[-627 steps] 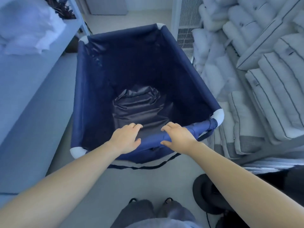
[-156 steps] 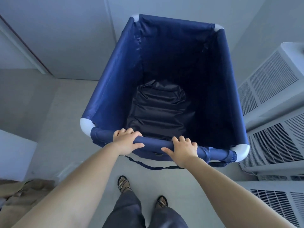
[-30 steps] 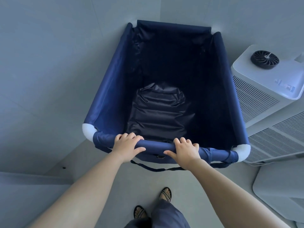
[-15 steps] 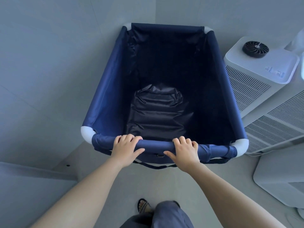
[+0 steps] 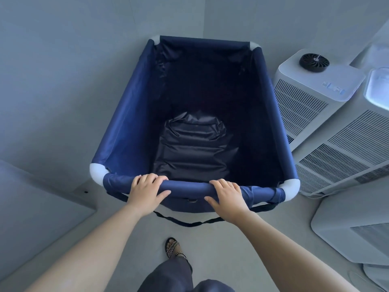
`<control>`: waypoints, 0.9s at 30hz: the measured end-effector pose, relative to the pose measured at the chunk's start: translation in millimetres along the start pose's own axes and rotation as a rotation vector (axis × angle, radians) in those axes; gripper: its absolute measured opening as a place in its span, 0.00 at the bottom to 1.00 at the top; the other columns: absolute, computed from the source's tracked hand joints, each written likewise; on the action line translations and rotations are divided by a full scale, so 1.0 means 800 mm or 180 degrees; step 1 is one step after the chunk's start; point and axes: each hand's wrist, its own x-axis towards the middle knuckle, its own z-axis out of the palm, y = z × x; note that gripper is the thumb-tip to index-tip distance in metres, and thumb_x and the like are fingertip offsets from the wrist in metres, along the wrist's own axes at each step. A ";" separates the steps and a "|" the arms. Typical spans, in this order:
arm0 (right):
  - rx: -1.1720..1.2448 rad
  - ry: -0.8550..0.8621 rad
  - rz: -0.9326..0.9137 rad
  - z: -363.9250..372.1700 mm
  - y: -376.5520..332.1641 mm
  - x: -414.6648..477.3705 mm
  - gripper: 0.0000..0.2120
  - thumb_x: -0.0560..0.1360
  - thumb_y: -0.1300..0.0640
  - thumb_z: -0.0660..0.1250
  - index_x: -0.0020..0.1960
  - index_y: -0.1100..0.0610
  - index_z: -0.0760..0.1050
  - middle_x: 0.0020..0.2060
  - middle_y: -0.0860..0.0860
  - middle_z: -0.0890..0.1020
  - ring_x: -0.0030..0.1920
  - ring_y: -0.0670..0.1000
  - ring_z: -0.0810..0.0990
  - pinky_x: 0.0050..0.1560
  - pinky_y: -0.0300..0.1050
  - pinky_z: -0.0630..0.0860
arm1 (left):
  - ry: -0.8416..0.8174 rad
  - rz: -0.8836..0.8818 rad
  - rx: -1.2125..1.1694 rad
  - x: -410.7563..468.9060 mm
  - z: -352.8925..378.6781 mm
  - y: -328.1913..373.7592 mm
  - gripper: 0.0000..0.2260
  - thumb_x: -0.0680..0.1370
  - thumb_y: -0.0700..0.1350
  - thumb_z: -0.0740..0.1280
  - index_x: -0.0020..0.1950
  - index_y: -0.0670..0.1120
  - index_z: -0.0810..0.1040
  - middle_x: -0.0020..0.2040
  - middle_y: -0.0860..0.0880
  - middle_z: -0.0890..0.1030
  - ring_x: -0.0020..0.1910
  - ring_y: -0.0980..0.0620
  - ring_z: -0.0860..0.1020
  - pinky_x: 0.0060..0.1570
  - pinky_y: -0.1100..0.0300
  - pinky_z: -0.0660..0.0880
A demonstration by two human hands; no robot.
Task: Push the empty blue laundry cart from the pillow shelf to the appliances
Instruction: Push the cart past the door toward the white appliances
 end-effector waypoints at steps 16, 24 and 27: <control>0.0025 -0.0329 -0.0122 0.018 0.001 -0.191 0.27 0.77 0.39 0.56 0.71 0.53 0.61 0.67 0.50 0.69 0.66 0.53 0.66 0.66 0.48 0.61 | -0.0457 -0.0633 -0.0175 -0.216 0.022 0.080 0.16 0.80 0.57 0.50 0.67 0.59 0.64 0.64 0.55 0.71 0.66 0.51 0.65 0.65 0.52 0.55; -0.0750 -0.0529 -0.0244 0.058 -0.005 -0.259 0.29 0.75 0.32 0.46 0.64 0.51 0.67 0.56 0.49 0.71 0.56 0.53 0.70 0.57 0.50 0.63 | -0.0902 -0.0523 -0.0176 -0.303 0.039 0.099 0.17 0.78 0.61 0.52 0.66 0.63 0.61 0.60 0.58 0.70 0.61 0.52 0.66 0.60 0.53 0.57; -0.0792 -0.0373 -0.0269 0.066 -0.003 -0.275 0.29 0.75 0.32 0.45 0.60 0.51 0.68 0.53 0.48 0.71 0.52 0.52 0.70 0.54 0.50 0.63 | -0.0842 -0.0500 -0.0158 -0.319 0.040 0.106 0.16 0.78 0.62 0.52 0.65 0.63 0.62 0.58 0.59 0.70 0.60 0.52 0.67 0.59 0.54 0.57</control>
